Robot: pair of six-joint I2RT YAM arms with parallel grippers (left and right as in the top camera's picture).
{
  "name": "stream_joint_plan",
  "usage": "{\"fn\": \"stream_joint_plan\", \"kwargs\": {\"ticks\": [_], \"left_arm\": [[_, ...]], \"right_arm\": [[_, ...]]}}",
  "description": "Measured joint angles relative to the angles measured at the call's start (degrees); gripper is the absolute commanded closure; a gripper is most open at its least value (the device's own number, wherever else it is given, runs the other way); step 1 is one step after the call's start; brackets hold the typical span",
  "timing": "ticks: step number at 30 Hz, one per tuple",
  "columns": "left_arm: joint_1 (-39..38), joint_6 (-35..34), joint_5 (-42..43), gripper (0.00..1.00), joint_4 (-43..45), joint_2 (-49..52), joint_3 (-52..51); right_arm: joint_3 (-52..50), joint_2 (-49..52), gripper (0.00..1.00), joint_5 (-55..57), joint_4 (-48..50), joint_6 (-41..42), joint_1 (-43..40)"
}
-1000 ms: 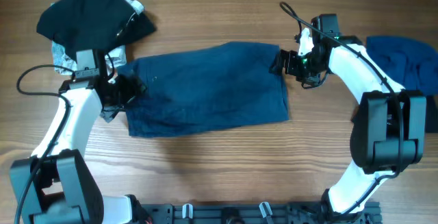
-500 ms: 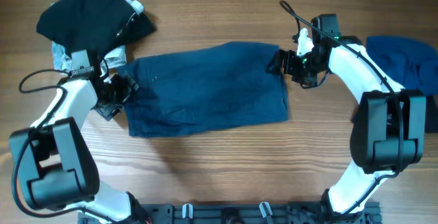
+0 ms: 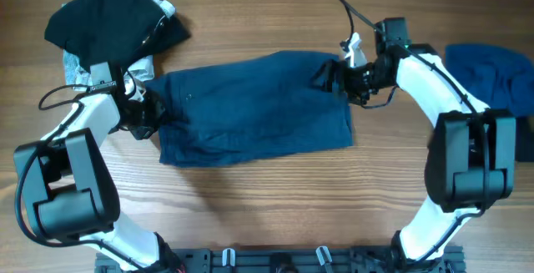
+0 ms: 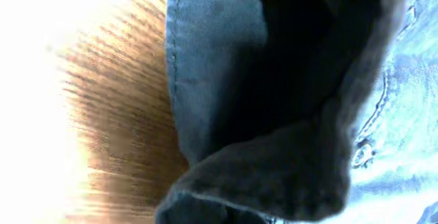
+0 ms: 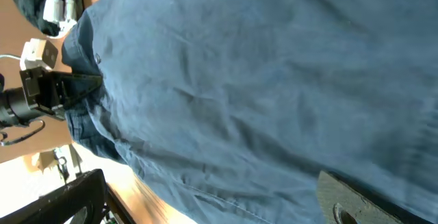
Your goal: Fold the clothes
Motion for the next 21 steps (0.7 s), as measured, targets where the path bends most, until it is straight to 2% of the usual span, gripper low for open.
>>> {"fn": "stream_joint_plan", "kwargs": {"ticks": [2, 6, 7, 9, 11, 12, 14, 21], "left_arm": [[0.0, 0.0, -0.6, 0.96, -2.9, -0.5, 0.3], [0.0, 0.0, -4.6, 0.96, -13.0, -2.3, 3.6], [0.0, 0.0, -5.2, 0.96, -14.1, -2.7, 4.4], [0.0, 0.0, -7.4, 0.96, -18.8, -3.9, 8.1], [0.0, 0.0, -8.7, 0.96, -20.9, -6.2, 11.0], [0.0, 0.0, -8.9, 0.96, -21.6, -7.1, 11.7], [0.0, 0.0, -9.4, 0.96, -24.5, -9.6, 14.2], [-2.0, -0.1, -10.6, 0.96, -35.6, -12.4, 23.1]], "right_arm": [[0.0, 0.0, 0.1, 0.2, 0.1, 0.0, 1.2], [0.0, 0.0, 0.32, 8.6, 0.4, 3.9, 8.9], [0.0, 0.0, 0.41, 10.5, 0.6, 4.9, 10.4], [0.0, 0.1, 0.67, 15.2, 1.3, 8.8, 12.4], [0.0, 0.2, 0.73, 19.3, 1.2, 10.5, 13.0], [0.0, 0.2, 0.82, 20.9, 1.1, 11.2, 13.0], [0.0, 0.3, 0.89, 23.2, 1.0, 12.5, 13.0], [0.0, 1.8, 0.93, 26.8, 0.8, 15.1, 13.7]]}}
